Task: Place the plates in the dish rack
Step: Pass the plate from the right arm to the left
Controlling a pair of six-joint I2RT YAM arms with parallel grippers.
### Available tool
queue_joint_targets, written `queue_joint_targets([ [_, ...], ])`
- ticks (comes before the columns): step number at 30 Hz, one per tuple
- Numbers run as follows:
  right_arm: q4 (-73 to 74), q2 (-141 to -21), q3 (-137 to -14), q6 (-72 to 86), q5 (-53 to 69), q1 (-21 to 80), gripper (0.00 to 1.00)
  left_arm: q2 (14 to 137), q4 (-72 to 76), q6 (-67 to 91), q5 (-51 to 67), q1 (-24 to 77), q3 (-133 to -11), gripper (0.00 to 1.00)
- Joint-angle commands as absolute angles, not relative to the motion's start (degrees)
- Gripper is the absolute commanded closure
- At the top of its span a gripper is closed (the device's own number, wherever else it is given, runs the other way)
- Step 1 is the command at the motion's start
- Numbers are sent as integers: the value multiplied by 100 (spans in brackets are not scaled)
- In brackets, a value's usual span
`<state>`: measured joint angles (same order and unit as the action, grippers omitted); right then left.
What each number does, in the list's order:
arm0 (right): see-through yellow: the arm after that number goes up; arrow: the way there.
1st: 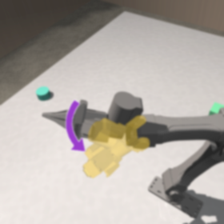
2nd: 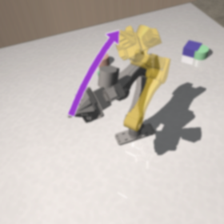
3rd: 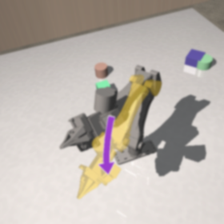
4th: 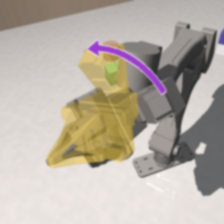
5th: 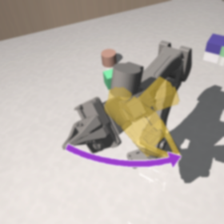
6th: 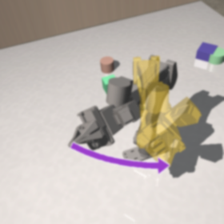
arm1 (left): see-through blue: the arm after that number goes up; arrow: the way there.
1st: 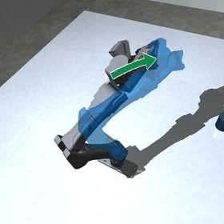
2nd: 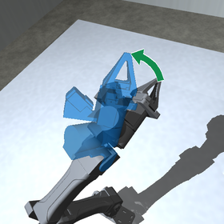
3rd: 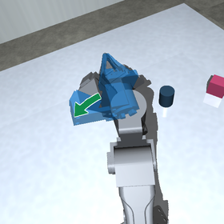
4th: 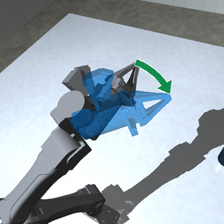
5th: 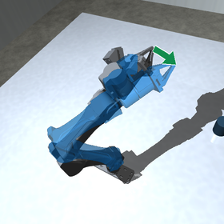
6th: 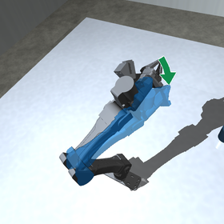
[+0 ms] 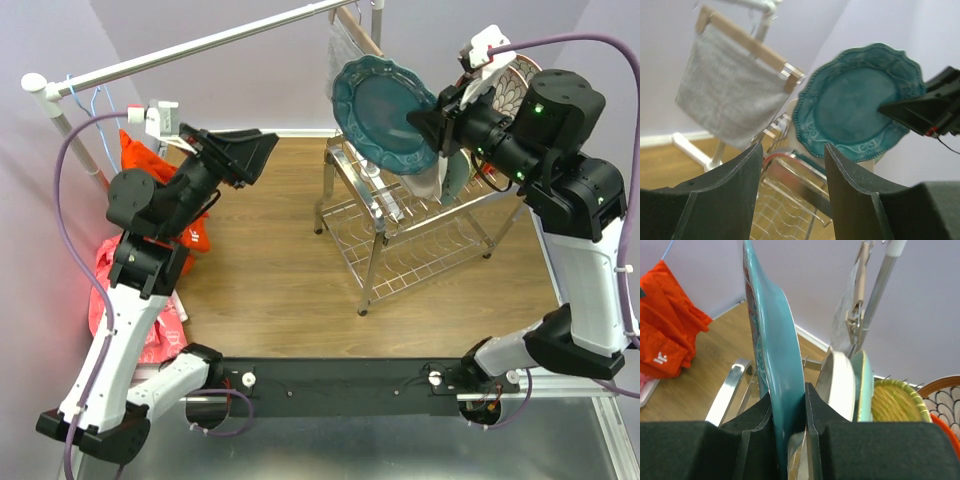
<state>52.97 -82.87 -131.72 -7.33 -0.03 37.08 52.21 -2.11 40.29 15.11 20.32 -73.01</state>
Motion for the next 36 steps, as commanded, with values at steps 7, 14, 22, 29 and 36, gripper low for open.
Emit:
queue_joint_targets([
  [7,3665,-7567,-12604,-1142,-26,3744,99,6345,-245,1644,2813,2583,-8901,39],
  [14,3350,-7383,-12226,-1354,247,3753,99,7013,-108,2827,3024,2795,-9782,39],
  [22,2927,-7444,-11962,-1564,263,3744,99,6777,149,5850,2374,2839,-9484,35],
  [29,2672,-7357,-11681,-1898,422,3744,100,6846,1,7908,2031,3014,-9588,26],
  [36,2549,-7181,-11295,-2249,782,3744,100,7960,-2124,8543,1407,3744,-11299,26],
])
